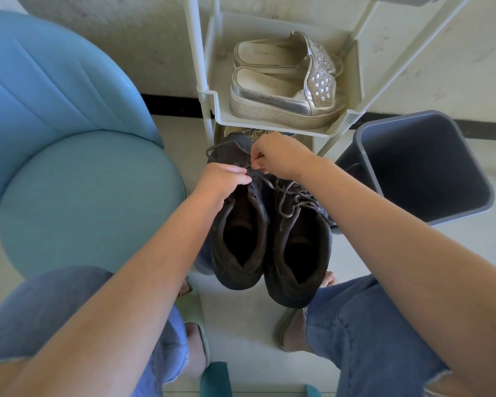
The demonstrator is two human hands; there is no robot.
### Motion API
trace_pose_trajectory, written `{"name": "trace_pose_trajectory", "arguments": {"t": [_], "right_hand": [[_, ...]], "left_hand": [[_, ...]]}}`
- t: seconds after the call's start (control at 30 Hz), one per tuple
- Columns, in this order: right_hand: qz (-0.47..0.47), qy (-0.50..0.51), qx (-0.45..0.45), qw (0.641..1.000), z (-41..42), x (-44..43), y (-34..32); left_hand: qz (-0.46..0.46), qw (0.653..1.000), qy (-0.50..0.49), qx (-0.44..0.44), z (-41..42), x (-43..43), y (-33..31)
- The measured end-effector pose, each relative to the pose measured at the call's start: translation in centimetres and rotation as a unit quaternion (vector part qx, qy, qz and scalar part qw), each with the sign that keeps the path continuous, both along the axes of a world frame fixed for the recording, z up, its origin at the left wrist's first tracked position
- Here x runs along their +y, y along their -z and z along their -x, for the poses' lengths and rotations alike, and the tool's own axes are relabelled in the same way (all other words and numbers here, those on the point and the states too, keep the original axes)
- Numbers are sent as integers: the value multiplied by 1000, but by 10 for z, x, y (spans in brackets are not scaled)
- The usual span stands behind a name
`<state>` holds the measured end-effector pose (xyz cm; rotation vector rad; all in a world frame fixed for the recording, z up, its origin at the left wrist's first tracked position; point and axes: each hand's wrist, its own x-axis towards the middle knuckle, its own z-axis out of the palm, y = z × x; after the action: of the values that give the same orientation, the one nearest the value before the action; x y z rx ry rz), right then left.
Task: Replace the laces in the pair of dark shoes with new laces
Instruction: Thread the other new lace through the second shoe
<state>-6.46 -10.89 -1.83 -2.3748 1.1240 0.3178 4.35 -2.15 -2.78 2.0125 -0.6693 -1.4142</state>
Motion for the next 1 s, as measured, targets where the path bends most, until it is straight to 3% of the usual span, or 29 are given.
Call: {"name": "trace_pose_trajectory", "arguments": {"t": [0.1, 0.27, 0.43, 0.57, 0.7, 1.0], "right_hand": [[10, 1, -3, 1000, -3, 4, 5], [-48, 58, -73, 994, 5, 4, 10], [-47, 34, -141, 988, 8, 5, 8], [-93, -6, -135, 986, 5, 7, 7], [1, -38, -88, 995, -1, 9, 8], [-114, 43, -166, 979, 6, 19, 20]], "left_hand": [[3, 1000, -10, -5, 0, -2, 2], [69, 984, 68, -148, 3, 3, 10], [75, 972, 77, -208, 2, 0, 7], [52, 933, 128, -331, -2, -1, 4], [34, 886, 163, -432, -2, 1, 6], [62, 875, 158, -453, 0, 1, 8]]}}
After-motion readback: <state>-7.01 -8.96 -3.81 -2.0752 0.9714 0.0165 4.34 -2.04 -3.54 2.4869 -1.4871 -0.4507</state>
